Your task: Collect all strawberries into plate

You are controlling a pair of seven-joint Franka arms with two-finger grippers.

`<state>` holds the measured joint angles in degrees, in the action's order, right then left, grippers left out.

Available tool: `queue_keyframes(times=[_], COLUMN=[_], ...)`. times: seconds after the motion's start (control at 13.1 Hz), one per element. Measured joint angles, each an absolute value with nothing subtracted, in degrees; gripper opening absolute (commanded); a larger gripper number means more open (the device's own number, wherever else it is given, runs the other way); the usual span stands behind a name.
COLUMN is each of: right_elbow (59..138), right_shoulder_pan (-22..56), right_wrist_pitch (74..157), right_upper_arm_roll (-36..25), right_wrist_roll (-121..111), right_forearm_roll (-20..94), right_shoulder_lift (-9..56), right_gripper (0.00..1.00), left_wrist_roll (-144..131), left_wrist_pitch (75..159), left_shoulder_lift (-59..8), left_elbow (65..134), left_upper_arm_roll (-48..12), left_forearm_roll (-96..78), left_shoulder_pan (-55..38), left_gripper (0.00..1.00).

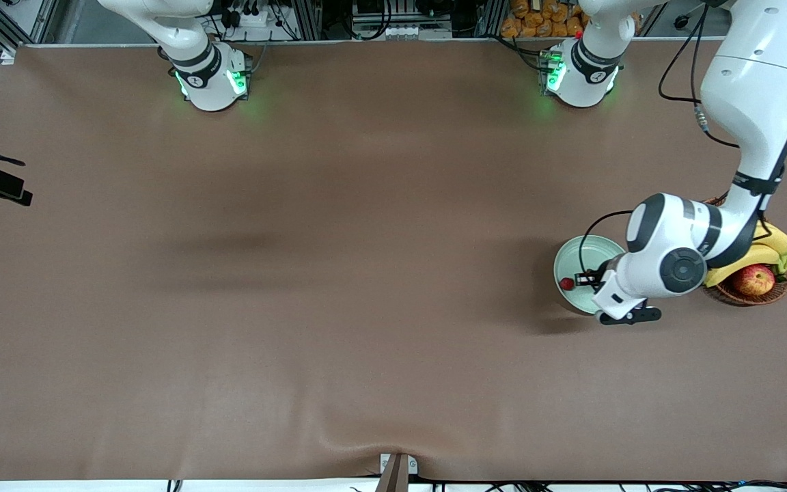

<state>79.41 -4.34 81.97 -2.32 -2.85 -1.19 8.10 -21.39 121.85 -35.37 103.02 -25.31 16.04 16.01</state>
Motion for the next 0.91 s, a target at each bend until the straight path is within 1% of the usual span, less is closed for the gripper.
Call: queue_keyframes(times=[0.23,0.38,0.46,0.61,0.76,0.91], right_elbow=[79.41,79.40,79.39,79.39,79.38,79.37], right_shoulder_pan=[-4.34,-4.30,-4.27,-4.23,-4.22,-4.22], right_wrist_pitch=[80.33,79.50,79.43,79.37,79.37,79.37], right_upper_arm_roll=[-2.34,-2.32,-2.32,-2.29,-2.31,-2.43], right_wrist_roll=[-2.85,-2.85,-2.85,-2.85,-2.85,-2.85], right_forearm_roll=[-0.13,1.30,1.41,1.43,1.40,1.38], right_shoulder_lift=[8.09,8.05,8.01,7.97,7.96,7.95], right_gripper=[1.00,1.00,1.00,1.00,1.00,1.00], left_wrist_roll=[-21.39,-21.40,-21.40,-21.51,-21.66,-21.73], left_wrist_pitch=[121.96,121.25,119.35,111.73,102.64,94.91], left_shoulder_lift=[-34.45,-31.37,-29.14,-24.25,-20.22,-17.50], left_elbow=[102.50,101.69,100.87,97.00,90.75,84.94], left_upper_arm_roll=[-25.57,-27.21,-28.55,-31.42,-33.73,-34.45], left_forearm_roll=[16.04,16.04,16.04,16.01,14.34,10.74], left_shoulder_pan=[16.40,16.43,16.42,16.40,16.41,16.42], left_gripper=[1.00,1.00,1.00,1.00,1.00,1.00])
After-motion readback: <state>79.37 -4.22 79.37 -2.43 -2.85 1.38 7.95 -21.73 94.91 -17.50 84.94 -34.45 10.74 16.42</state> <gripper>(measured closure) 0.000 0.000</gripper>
